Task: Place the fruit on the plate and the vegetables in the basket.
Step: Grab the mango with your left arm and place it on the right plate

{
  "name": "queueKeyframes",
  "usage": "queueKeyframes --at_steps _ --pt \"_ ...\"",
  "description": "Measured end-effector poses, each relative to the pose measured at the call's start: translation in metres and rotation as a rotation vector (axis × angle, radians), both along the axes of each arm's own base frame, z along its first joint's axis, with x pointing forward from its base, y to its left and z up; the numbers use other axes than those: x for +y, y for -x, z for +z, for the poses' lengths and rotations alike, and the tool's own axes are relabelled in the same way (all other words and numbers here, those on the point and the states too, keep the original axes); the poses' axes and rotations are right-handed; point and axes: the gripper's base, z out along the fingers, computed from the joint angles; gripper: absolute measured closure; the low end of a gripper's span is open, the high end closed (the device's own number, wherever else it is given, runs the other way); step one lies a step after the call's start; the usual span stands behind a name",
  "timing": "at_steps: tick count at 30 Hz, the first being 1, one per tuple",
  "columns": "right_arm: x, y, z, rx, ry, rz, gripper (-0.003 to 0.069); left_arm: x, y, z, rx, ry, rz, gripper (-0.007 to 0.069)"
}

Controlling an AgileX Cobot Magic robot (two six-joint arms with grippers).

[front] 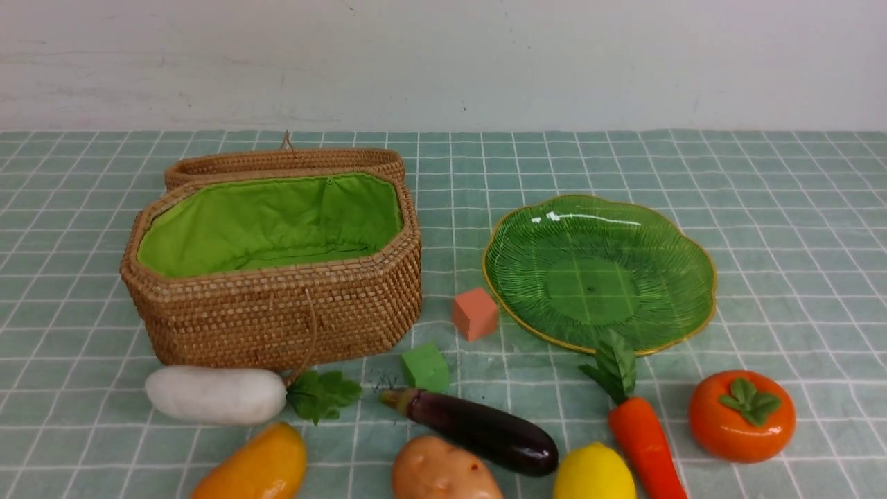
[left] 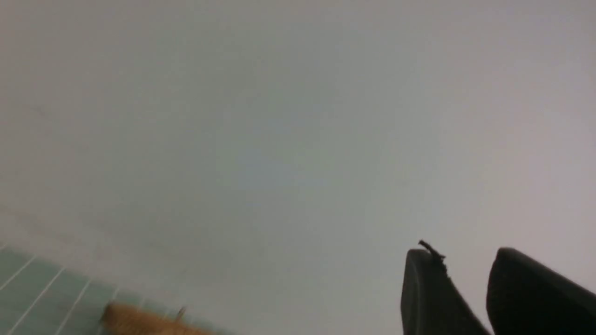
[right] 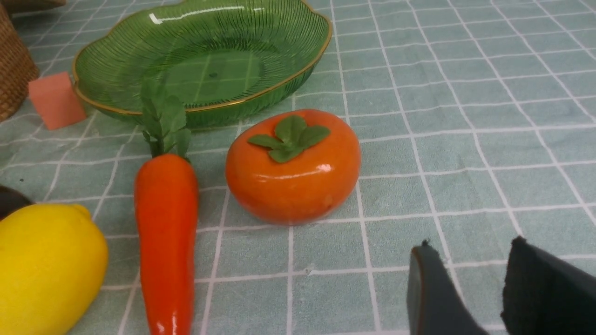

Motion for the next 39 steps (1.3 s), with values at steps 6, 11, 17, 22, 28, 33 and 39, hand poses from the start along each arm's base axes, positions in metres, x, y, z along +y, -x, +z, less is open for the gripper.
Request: queueKeyframes --at_steps 6,11,17,22,28,33,39 --pt "0.000 0.000 0.000 0.000 0.000 0.000 0.0419 0.010 -0.063 -0.033 0.607 -0.179 0.145 0.0424" --pt "0.000 0.000 0.000 0.000 0.000 0.000 0.0419 0.006 -0.095 -0.057 0.812 -0.130 0.131 0.0420" --pt "0.000 0.000 0.000 0.000 0.000 0.000 0.0419 -0.012 -0.127 -0.086 1.104 -0.129 -0.046 0.0412" --pt "0.000 0.000 0.000 0.000 0.000 0.000 0.0419 -0.027 -0.146 -0.085 1.237 -0.276 -0.300 0.0368" --pt "0.000 0.000 0.000 0.000 0.000 0.000 0.0419 -0.054 -0.168 -0.086 1.284 -0.400 -0.562 0.0200" --pt "0.000 0.000 0.000 0.000 0.000 0.000 0.0419 -0.090 -0.173 -0.111 1.319 -0.649 -0.739 0.0045" --pt "0.000 0.000 0.000 0.000 0.000 0.000 0.0419 -0.100 -0.190 -0.139 1.348 -0.809 -0.665 0.0007"
